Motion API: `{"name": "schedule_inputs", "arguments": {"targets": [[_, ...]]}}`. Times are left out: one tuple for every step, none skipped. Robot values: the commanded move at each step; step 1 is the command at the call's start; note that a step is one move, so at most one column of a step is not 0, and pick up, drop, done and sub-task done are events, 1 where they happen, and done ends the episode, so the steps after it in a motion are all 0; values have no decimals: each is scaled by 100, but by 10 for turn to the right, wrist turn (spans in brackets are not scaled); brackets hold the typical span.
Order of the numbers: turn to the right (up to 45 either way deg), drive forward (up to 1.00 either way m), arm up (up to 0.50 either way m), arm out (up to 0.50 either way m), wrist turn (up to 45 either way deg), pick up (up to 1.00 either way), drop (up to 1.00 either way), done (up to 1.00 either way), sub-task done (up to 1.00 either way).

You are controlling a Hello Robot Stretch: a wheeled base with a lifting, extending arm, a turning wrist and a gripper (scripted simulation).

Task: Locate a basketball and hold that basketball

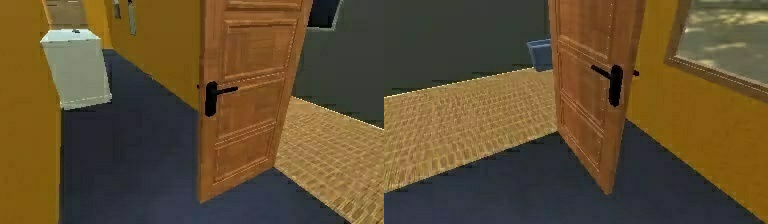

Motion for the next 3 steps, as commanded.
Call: {"name": "schedule_inputs", "arguments": {"targets": [[450, 0, 0, 0, 0, 0, 0, 0, 0], [270, 0, 0, 0, 0, 0, 0, 0, 0], [0, 5, 0, 0, 0, 0, 0, 0, 0]]}}
